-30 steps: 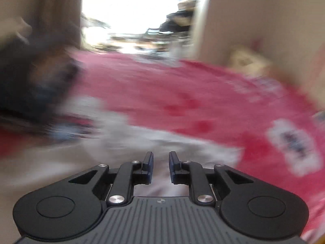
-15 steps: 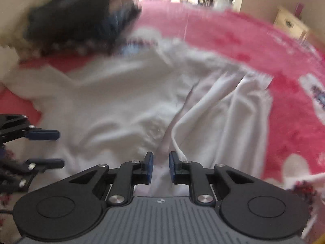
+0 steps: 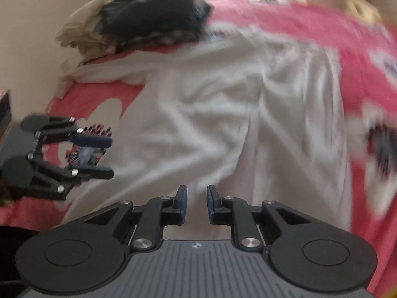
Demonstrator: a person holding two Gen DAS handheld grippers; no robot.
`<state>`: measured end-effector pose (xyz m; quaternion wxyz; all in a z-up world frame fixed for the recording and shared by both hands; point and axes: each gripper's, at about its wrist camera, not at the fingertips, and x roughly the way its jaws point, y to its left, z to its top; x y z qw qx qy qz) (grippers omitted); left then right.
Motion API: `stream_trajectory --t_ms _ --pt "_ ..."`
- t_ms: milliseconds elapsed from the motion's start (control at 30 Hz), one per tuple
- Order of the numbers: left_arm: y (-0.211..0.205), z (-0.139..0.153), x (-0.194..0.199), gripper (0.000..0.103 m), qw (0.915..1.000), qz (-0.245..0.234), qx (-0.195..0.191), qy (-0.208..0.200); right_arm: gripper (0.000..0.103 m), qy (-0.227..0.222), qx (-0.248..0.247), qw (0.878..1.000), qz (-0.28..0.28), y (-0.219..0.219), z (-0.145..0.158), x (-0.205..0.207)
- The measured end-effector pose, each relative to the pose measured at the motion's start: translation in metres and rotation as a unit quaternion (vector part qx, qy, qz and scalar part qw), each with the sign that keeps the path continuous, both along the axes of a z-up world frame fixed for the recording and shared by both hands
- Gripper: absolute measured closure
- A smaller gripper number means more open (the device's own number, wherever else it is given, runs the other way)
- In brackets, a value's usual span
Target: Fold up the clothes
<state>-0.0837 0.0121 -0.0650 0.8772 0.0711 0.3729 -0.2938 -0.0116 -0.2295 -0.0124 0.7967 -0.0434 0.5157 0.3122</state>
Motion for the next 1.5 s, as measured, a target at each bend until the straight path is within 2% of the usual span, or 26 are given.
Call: stream_trajectory --t_ms 133,233,333,500,633,667,733,900,1000,1067,1200,1300,1500 --pt "0.006 -0.007 -0.023 0.058 0.9997 0.005 0.005 0.024 0.084 0.079 -0.006 0.994 -0.075 -0.029 -0.027 -0.036" --pt "0.011 -0.012 -0.038 0.058 0.9990 0.011 0.008 0.042 0.084 0.112 -0.015 0.987 -0.110 -0.046 -0.041 -0.061" --pt "0.015 -0.017 -0.053 0.058 0.9980 0.016 0.012 0.060 0.084 0.132 0.002 0.981 -0.140 -0.058 -0.046 -0.081" --pt "0.025 -0.024 -0.070 0.058 0.9951 0.032 0.017 0.092 0.083 0.137 0.008 0.979 -0.151 -0.059 -0.051 -0.094" --pt "0.031 -0.034 -0.072 0.058 0.9919 0.050 0.016 0.116 0.083 0.122 -0.003 0.983 -0.140 -0.056 -0.055 -0.097" --pt "0.031 -0.036 -0.072 0.058 0.9912 0.052 0.014 0.121 0.092 0.114 -0.014 0.984 -0.133 -0.053 -0.055 -0.099" --pt "0.031 -0.036 -0.074 0.058 0.9907 0.052 0.014 0.125 0.103 0.100 -0.034 0.987 -0.122 -0.049 -0.052 -0.103" --pt "0.033 -0.038 -0.076 0.058 0.9896 0.043 0.020 0.136 0.103 0.094 -0.070 0.986 -0.120 -0.050 -0.046 -0.116" --pt "0.035 -0.038 -0.075 0.058 0.9889 0.041 0.020 0.141 0.103 0.094 -0.064 0.985 -0.130 -0.051 -0.045 -0.119" --pt "0.036 -0.037 -0.074 0.058 0.9884 0.042 0.017 0.145 0.103 0.088 -0.040 0.985 -0.143 -0.055 -0.040 -0.119" --pt "0.037 -0.038 -0.071 0.058 0.9873 0.047 0.009 0.152 0.097 0.095 -0.005 0.984 -0.152 -0.055 -0.037 -0.116" --pt "0.035 -0.040 -0.073 0.058 0.9876 0.045 0.014 0.150 0.085 0.088 -0.016 0.986 -0.143 -0.046 -0.041 -0.113" --pt "0.035 -0.040 -0.074 0.058 0.9884 0.041 0.018 0.145 0.081 0.085 -0.030 0.985 -0.145 -0.047 -0.046 -0.113"
